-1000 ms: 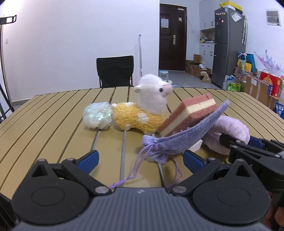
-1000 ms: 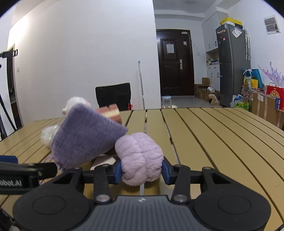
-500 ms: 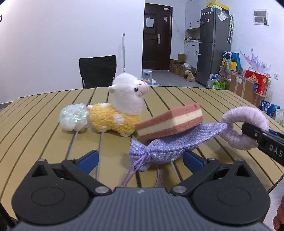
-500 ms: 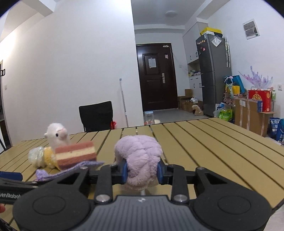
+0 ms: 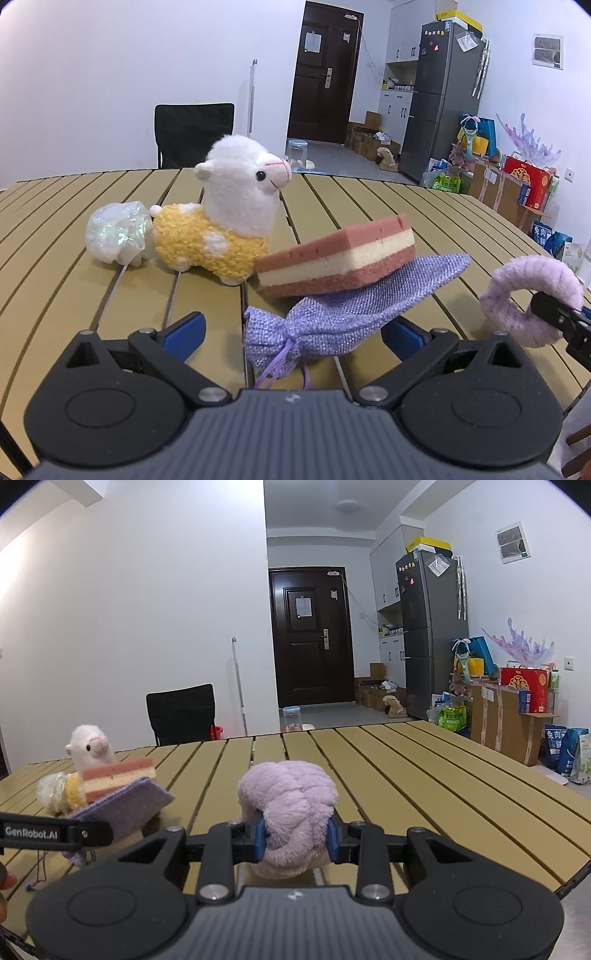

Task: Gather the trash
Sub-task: 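Close right gripper on pink ring while left gripper closes on lavender pouch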

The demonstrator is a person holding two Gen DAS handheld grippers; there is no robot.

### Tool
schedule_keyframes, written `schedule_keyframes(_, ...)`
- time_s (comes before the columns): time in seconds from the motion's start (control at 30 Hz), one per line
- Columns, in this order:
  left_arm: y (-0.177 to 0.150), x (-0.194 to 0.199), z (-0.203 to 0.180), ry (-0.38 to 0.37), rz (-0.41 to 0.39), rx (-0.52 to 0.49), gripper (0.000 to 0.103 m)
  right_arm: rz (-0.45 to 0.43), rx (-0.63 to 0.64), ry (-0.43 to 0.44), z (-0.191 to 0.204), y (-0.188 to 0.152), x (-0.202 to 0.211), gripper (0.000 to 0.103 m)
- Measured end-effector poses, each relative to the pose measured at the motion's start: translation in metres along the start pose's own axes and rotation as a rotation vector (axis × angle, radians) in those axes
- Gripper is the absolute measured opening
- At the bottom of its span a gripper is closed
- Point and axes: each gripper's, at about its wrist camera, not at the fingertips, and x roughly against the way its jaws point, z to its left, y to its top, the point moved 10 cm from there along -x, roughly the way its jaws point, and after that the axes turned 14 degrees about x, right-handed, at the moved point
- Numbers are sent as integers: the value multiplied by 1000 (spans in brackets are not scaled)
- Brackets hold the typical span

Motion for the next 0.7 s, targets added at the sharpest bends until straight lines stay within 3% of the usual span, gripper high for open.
schedule_keyframes(0.1,-3,-4,-1,2,5,-2,100,5,4,-2,-2,-2,0,30)
schedule_keyframes(0.23,-7,-7,-3,-22,40,-1,64,5,6,-3,-4,-4,0,30)
schedule_keyframes(0.3,-6,-6,-1,-30,35,4,59,4,7,-2,-4,-4,0,30)
schedule_keyframes(0.37,-5,-4,1,-33,28,7,48,3,7,-1,-2,-4,0,30)
schedule_keyframes(0.7,3,13,5,-23,-30,-12,41,-3,11,4,1,-2,3,30)
